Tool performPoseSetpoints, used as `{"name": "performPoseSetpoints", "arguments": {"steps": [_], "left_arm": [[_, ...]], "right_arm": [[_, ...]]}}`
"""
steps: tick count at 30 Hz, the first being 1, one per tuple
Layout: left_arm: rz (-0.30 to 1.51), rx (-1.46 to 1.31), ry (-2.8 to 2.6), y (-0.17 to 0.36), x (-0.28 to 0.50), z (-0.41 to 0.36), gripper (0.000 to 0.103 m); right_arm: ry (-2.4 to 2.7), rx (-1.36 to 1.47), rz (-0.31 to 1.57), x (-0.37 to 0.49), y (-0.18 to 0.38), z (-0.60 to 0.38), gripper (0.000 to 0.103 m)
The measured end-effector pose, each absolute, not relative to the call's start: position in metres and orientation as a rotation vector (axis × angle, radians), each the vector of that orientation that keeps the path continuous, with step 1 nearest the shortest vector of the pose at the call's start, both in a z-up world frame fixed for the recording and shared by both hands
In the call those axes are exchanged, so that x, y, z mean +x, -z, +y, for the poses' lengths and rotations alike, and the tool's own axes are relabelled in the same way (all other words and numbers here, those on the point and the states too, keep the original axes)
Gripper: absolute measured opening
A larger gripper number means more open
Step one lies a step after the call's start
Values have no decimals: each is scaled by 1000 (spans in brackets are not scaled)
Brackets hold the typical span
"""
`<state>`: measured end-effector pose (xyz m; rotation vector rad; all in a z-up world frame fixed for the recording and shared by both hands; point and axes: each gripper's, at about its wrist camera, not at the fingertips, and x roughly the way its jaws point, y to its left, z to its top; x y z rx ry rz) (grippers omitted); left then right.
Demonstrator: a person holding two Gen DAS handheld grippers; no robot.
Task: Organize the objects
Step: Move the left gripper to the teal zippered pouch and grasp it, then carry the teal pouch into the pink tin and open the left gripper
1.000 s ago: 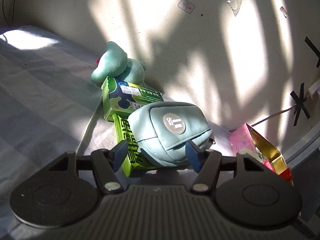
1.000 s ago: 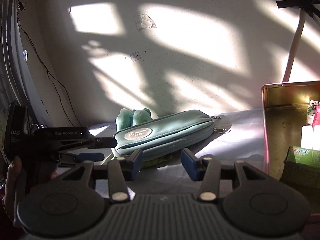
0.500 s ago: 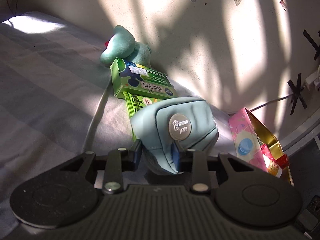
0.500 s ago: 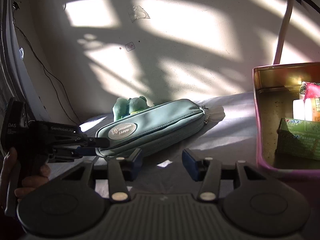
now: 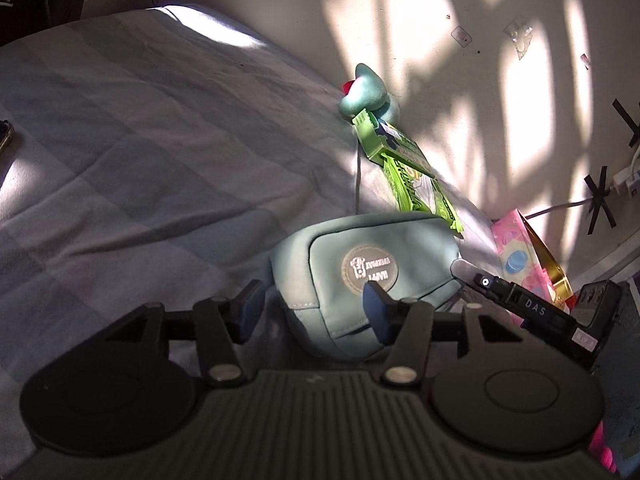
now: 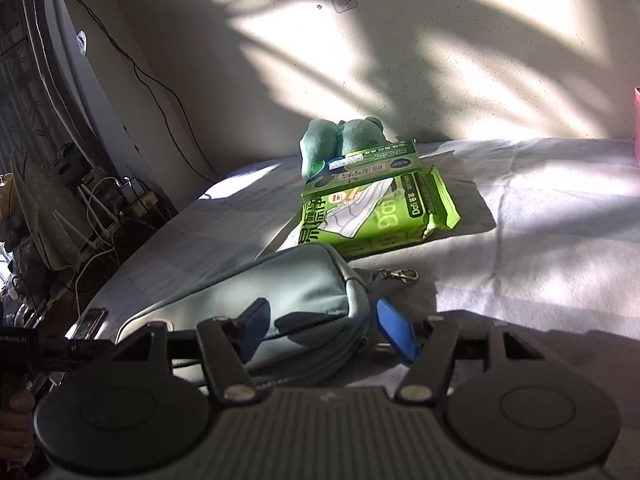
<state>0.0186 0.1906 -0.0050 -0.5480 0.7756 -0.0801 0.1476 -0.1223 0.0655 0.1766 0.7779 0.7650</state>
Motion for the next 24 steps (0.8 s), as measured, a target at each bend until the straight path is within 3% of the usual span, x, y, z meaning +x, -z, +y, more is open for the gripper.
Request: {"name": "performPoseSetpoints", "arguments": {"steps": [1, 3, 5, 10, 16, 24], "left_arm": [[788, -511, 93, 7, 21, 182, 53], [769, -408, 52, 8, 20, 167, 51], [750, -349, 58, 0, 18, 157, 47], [684, -327, 199, -29, 27, 129, 47], [645, -239, 392, -58, 79, 36, 47], [647, -86, 624, -69, 139, -121, 47]], "right_arm": [[-771, 189, 788, 148, -60, -121, 62], [-768, 194, 785, 144, -60, -121, 49], [-745, 169, 761, 135, -65, -125, 44], [-656, 144, 542, 104, -106, -171, 44], [-391, 84, 299, 76, -146, -260, 44], [-63, 240, 271, 76, -135, -405, 44]]}}
